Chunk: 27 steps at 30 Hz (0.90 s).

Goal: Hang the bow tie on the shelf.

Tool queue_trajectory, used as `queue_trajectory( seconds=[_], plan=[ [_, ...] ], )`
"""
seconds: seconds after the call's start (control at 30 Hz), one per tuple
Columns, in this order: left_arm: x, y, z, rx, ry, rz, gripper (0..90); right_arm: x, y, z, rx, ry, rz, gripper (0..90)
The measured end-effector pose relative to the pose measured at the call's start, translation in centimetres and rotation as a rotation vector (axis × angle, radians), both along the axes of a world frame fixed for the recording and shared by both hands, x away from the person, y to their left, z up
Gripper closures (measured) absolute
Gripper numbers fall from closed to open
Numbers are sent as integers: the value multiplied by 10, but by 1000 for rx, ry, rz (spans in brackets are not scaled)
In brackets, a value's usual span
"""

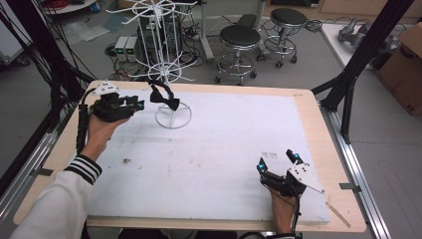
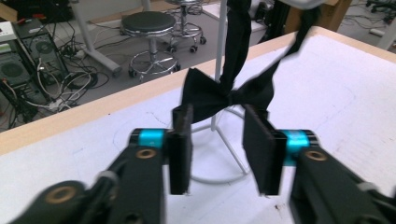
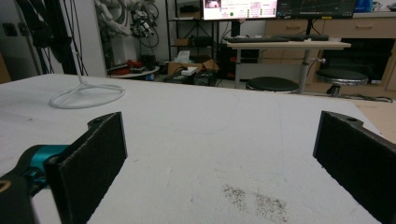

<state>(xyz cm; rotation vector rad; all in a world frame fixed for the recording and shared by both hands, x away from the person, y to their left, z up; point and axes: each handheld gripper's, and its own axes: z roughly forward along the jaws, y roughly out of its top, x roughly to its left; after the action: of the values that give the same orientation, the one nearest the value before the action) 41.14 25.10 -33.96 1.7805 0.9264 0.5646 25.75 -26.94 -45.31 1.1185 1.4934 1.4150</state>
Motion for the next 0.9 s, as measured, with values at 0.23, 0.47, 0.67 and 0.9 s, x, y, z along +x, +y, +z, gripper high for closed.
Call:
queue_trajectory(
  seconds=[0.23,0.47,0.67,0.9],
  plan=[
    [-5,15,-1,-45,110,-3,160,0,-1,0,1,-2,6,16],
    [-33,30,-15,-100,-25,-53,124,0,-1,0,7,-1,7,16],
    [-59,44,-40,-110,-85,-54,119,0,-1,0,3,-4,7,16],
    [-83,57,-62,-140,-109,-56,120,0,0,0,1,-4,6,16]
  ],
)
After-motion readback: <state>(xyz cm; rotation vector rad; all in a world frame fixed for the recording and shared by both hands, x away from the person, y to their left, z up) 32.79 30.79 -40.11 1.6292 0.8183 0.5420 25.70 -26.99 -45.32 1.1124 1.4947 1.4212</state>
